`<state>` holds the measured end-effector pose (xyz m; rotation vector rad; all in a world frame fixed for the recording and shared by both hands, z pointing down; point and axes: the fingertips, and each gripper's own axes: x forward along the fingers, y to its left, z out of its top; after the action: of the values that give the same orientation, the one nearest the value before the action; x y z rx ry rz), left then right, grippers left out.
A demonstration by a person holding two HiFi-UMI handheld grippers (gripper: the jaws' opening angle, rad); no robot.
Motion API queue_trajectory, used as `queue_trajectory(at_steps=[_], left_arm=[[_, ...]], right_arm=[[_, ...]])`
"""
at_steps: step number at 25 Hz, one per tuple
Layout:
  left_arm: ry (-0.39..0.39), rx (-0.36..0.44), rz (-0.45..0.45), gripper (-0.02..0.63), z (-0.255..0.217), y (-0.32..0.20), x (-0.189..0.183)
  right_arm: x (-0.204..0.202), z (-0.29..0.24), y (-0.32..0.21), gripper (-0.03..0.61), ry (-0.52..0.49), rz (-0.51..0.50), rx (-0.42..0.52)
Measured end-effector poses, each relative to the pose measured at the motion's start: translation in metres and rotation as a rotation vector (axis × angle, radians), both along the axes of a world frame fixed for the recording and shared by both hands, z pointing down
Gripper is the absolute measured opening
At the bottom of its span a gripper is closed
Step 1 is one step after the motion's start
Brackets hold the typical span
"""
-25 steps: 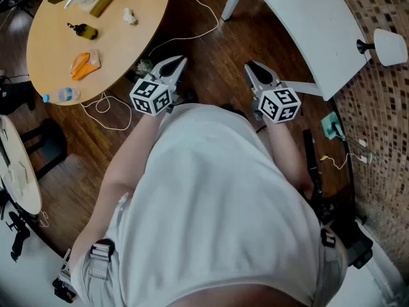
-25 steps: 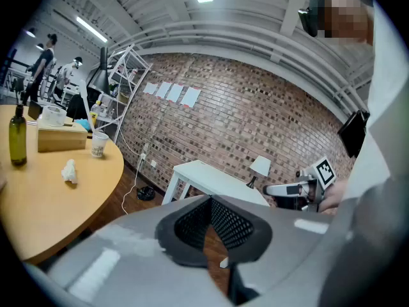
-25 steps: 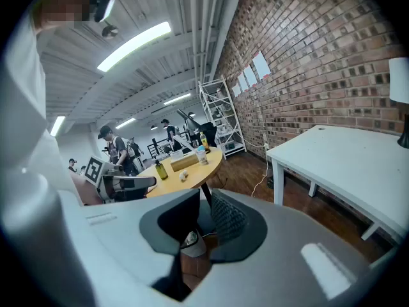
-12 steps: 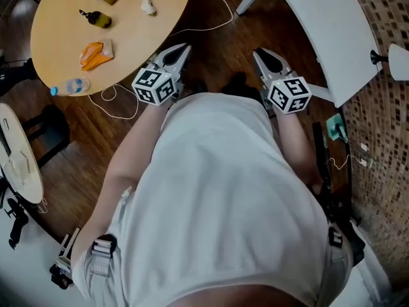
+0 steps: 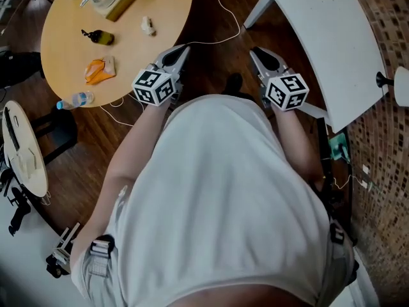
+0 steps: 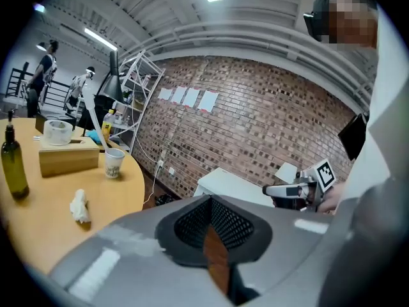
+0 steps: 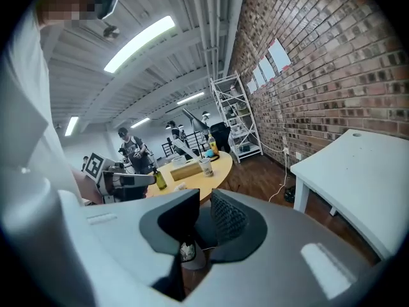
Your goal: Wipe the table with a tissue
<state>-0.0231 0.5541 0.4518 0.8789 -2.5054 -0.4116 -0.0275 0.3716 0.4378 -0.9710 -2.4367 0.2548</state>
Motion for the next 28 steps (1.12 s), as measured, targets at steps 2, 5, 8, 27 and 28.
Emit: queue_trajectory(at_steps=[2, 5, 8, 27, 28], left_arm=[[-0.01, -0.003, -0.014, 0.003, -0.005, -0.011, -0.023], [-0.015, -0.01, -0.025, 0.003, -0.008, -0.03, -0.051], [-0.016, -0.025, -0.024, 0.004, -0.009, -0.049, -0.073], [-0.012, -0.041, -0.196, 0.003, -0.005, -0.051, -0.124], [-0.011, -0.037, -0.198, 0.004, -0.005, -0.049, -0.125]], right_arm=[[-0.022, -0.002, -0.009, 0.063, -0.006, -0.011, -0.009], [-0.048, -0.003, -0.021, 0.063, -0.008, -0.041, -0.017], [-0.065, 0.001, -0.036, 0.063, 0.0, -0.079, -0.014], [-0.124, 0.022, -0.082, 0.062, 0.034, -0.144, -0.025], [-0.127, 0.019, -0.079, 0.061, 0.027, -0.146, -0.024]])
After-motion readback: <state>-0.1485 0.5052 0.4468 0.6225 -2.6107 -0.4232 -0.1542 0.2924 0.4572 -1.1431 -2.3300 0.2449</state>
